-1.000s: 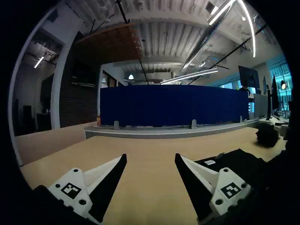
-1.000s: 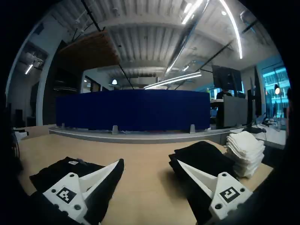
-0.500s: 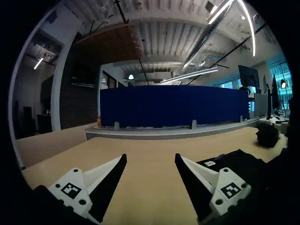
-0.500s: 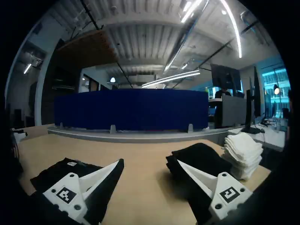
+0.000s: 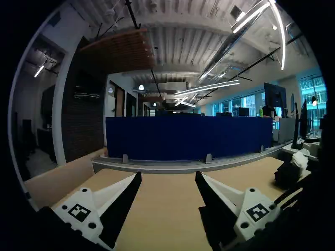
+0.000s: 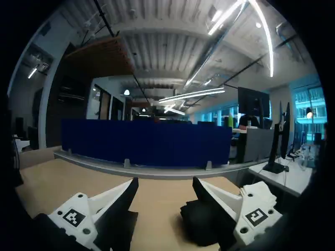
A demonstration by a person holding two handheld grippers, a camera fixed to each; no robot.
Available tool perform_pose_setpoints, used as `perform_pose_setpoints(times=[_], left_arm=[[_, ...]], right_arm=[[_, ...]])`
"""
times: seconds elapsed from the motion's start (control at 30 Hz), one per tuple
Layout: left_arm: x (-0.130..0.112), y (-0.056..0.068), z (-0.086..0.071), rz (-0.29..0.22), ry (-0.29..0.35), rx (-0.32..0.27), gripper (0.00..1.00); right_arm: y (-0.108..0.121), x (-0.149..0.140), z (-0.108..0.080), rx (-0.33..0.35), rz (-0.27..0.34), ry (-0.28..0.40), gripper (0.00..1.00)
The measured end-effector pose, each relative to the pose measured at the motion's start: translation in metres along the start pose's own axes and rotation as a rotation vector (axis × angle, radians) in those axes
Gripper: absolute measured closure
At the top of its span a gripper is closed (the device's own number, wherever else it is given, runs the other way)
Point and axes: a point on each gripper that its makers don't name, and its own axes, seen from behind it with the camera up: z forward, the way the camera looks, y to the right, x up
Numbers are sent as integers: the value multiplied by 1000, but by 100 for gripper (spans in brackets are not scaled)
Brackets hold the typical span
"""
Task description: Fold towel
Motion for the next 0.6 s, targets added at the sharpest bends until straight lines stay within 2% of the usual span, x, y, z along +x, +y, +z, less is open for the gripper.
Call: perform_pose_setpoints(times=[0.17,0.3,0.43,0.6], left_arm=[[37,7,-8,0,-25,-12,5],[55,10,-8,5,-38,-30,5],[61,15,-8,17,-50,-44,5],[55,37,-10,29,-96,-115,5]], right_arm=[[-4,43,-8,7,-3,-3,0],[-6,63,-11,20,-7,-2,0],[-5,69,-7,33,-11,-11,0],[-16,65,-5,107,-33,-54,0]])
